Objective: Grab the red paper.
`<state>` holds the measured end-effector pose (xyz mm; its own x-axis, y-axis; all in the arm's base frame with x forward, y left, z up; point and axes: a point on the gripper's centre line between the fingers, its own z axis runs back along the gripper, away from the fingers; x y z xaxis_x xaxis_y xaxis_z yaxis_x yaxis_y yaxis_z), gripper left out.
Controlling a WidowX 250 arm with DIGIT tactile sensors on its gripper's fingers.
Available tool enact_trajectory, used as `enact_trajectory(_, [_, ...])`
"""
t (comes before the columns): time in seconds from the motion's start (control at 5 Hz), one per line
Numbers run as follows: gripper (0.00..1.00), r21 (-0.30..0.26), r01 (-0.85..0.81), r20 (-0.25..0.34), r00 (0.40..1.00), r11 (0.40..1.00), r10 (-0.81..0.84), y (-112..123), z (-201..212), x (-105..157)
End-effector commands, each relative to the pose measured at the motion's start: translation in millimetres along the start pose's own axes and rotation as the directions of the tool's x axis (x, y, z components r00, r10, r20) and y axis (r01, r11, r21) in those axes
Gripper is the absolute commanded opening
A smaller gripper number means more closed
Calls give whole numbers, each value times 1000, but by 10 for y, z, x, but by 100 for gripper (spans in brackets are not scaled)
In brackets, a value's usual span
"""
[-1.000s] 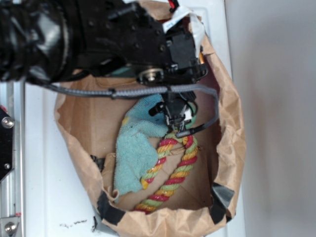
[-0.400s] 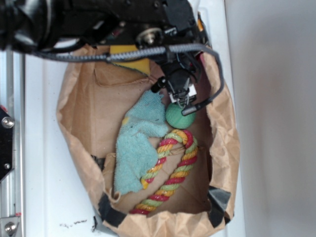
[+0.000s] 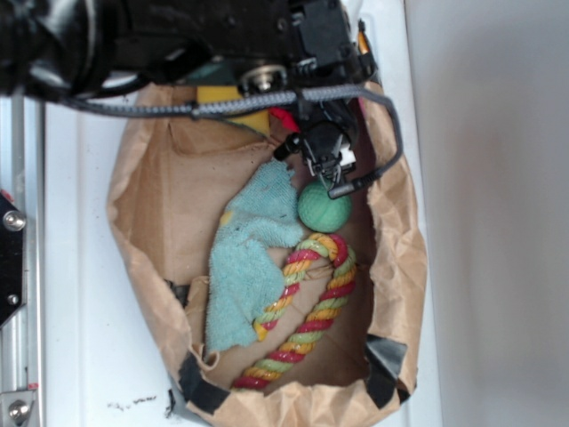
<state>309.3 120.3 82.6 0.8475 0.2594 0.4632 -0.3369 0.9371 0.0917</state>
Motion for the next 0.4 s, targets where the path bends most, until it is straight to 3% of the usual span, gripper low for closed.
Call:
enact_trajectory(0.0, [100,29,10,24,1000,1000,-11,18,-68,35])
enact_trajectory(0.2, [100,52,22,17,1000,998,-23,-31,-214,16])
